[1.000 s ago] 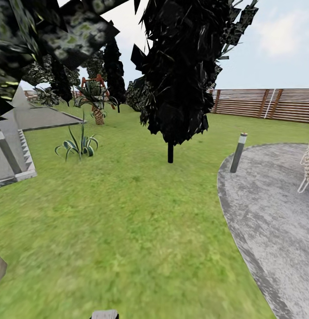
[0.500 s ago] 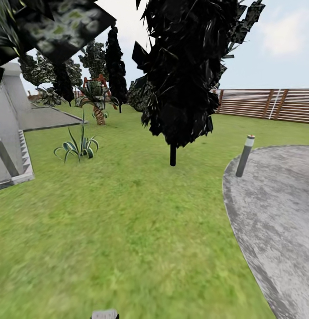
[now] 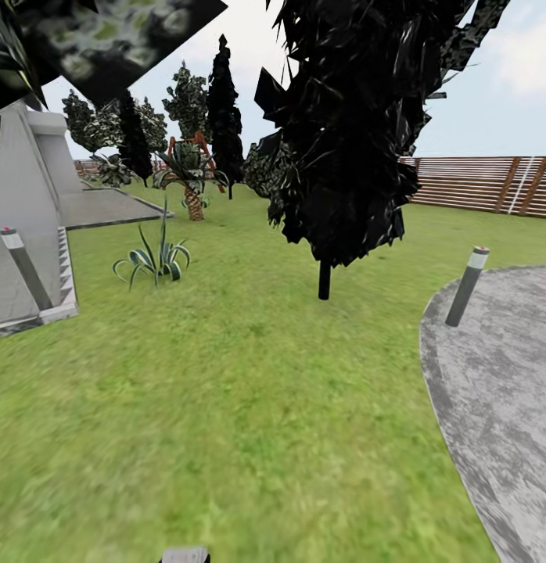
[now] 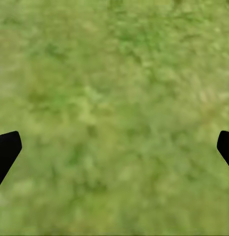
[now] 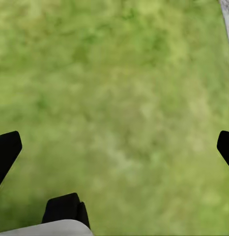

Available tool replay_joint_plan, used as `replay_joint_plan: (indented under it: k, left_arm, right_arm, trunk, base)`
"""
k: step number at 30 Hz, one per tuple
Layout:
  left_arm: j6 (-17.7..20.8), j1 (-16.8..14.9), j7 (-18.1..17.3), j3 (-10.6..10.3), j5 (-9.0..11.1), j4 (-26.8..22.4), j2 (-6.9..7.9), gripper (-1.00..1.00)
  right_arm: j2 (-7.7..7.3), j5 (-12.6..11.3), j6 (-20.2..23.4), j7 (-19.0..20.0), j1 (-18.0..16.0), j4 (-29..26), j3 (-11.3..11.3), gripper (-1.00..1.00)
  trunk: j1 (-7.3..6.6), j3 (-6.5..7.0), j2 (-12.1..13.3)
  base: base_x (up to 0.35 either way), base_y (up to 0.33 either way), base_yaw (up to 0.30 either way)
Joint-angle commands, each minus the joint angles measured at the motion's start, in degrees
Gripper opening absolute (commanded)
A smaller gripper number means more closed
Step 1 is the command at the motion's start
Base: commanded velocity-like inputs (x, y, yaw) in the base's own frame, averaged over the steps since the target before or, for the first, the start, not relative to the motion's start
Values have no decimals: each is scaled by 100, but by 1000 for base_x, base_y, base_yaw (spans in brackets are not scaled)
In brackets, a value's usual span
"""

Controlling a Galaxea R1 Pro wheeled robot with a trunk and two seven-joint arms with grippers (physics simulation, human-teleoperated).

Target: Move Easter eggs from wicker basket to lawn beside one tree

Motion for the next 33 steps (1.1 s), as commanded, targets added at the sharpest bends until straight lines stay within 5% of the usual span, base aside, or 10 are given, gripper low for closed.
replay_joint_plan:
  k: [1,33]
  left_arm:
    - [-16,-3,5,3,7,3,-3,100]
    - [-20,-3,5,3,7,3,-4,100]
  right_arm:
    - [1,-2,-20,-2,-4,6,-8,100]
    - [1,-2,-20,-2,-4,7,-8,100]
  trunk:
    - [3,-5,-2]
    - [3,-5,-2]
  base:
    - [324,0,2]
    - [324,0,6]
